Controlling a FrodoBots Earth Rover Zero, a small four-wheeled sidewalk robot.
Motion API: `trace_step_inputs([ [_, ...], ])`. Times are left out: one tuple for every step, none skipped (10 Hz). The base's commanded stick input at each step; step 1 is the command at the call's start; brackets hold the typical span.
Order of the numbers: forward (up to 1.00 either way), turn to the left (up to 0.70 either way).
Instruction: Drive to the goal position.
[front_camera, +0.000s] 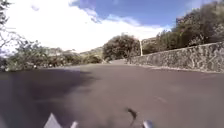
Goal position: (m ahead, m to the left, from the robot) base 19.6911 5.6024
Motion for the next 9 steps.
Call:
trace_step_inputs([
  [0.85,0.0],
  [0.85,0.0],
  [0.85,0.0],
  [0.85,0.0],
  [0.85,0.0],
  [0.85,0.0],
  [0.85,0.0],
  [0.85,0.0],
  [0.85,0.0],
])
